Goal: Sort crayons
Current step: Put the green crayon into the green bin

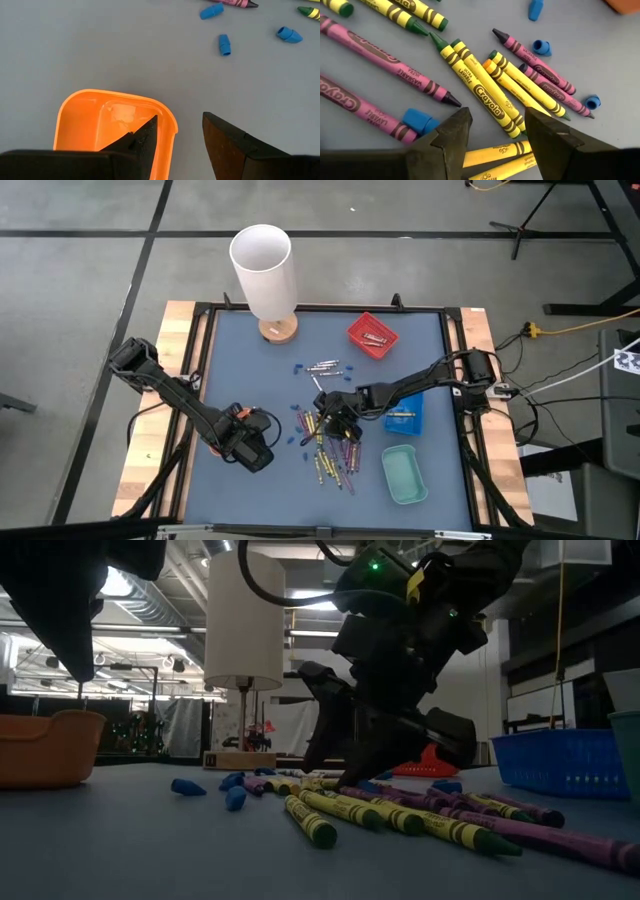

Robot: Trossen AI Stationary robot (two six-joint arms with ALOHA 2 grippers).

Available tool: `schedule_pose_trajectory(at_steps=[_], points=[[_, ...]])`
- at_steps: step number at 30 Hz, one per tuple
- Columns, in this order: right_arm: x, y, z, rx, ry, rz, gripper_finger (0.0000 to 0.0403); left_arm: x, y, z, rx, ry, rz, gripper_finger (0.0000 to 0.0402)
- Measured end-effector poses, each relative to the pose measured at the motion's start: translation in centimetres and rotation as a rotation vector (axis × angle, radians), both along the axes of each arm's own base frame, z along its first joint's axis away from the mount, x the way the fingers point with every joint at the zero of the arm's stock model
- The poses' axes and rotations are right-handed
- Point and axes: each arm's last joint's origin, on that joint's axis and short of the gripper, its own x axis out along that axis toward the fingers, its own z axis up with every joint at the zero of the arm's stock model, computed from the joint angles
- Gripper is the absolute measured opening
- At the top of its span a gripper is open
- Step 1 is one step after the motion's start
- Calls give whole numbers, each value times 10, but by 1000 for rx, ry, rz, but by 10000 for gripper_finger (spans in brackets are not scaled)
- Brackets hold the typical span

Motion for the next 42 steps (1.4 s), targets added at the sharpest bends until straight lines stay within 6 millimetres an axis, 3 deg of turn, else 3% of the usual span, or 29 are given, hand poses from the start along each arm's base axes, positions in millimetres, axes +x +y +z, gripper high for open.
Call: schedule_pose_trajectory(at_steps=[5, 17, 31, 42], points=[[0, 0, 0, 0, 1, 0, 193, 0, 0, 0, -2, -3, 0, 141], [0, 1, 0, 5, -10, 5, 120, 0, 0, 0, -2, -5, 0, 141], [3, 1, 2, 4, -40, 1, 115, 0, 0, 0, -2, -5, 0, 141], [17, 3, 20, -24, -23, 29, 115, 0, 0, 0, -2, -5, 0, 141]])
